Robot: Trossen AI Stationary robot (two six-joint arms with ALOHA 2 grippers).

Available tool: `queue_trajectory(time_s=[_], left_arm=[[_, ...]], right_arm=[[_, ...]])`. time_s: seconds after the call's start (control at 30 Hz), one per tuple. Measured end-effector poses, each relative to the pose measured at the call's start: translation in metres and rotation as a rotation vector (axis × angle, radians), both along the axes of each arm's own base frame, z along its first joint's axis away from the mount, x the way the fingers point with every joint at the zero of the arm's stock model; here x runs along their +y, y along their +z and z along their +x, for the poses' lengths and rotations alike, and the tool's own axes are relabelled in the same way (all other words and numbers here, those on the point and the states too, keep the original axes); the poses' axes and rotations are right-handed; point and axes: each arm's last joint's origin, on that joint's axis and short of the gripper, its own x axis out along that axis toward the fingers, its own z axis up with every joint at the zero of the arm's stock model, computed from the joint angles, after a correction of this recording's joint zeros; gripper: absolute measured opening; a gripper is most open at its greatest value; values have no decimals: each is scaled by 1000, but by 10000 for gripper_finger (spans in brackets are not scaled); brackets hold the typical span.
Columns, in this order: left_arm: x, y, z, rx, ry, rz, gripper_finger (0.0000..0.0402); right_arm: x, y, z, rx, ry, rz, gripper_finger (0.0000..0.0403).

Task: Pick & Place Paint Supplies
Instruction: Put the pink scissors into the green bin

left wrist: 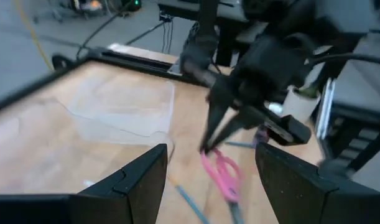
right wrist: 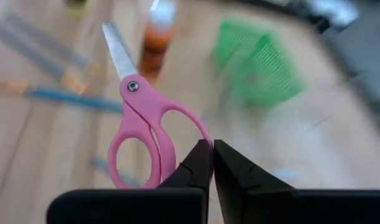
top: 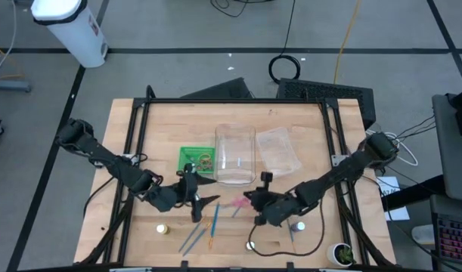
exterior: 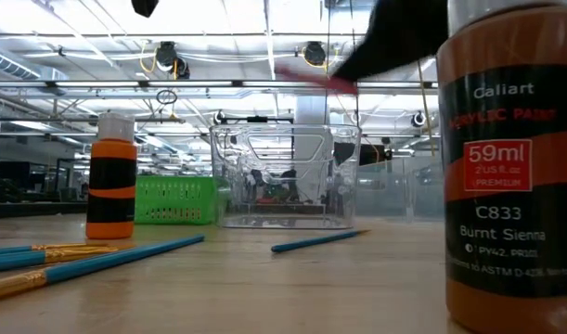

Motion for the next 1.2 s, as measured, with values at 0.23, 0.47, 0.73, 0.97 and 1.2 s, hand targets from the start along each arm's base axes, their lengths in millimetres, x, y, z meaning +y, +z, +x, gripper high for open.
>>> queue_trajectory(time_s=[0.23,0.47,0.73,0.97,1.2], left_arm=[[14,-2,8,-22,90,-137,253],[24,-3,13,-11,98,-149,253],[27,-3,15,-5,94,-128,233],[27,-3,15,-3,89,-115,78],[26,-3,14,7,69,-82,17]], right_arm=[[-1,30,-9,-133,-156,-299,0],[2,43,-2,-182,-177,-423,0],[2,48,-1,-199,-183,-445,0],[2,48,-1,-210,-189,-429,0],[2,48,-1,-253,-217,-352,19]])
